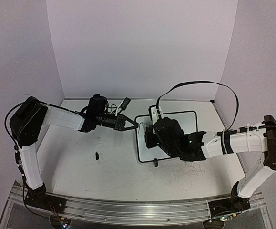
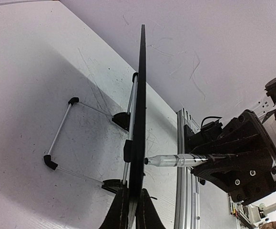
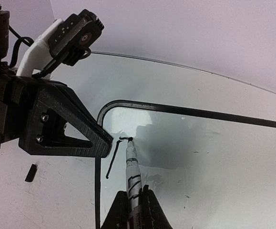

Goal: Write a sentence on the whiteboard

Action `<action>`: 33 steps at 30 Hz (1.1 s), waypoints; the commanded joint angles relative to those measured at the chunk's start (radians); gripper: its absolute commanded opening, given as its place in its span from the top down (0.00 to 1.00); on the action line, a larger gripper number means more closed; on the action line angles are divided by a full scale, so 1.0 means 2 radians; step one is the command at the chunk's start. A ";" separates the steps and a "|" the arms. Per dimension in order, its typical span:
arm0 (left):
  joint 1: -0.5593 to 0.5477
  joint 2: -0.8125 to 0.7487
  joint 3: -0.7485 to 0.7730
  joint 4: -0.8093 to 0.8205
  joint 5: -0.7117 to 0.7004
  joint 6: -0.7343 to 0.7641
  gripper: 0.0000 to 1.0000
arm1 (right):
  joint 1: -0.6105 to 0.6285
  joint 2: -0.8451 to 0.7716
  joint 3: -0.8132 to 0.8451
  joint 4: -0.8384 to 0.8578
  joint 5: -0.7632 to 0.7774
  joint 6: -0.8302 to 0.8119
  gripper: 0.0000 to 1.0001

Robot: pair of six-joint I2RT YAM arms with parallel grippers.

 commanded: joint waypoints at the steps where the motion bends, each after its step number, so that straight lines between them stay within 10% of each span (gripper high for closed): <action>1: -0.004 -0.006 0.001 0.012 0.011 -0.011 1.00 | -0.002 -0.008 0.001 -0.022 0.019 0.013 1.00; 33: -0.004 -0.005 0.002 0.012 0.013 -0.012 1.00 | 0.012 0.005 -0.007 -0.026 -0.011 0.040 1.00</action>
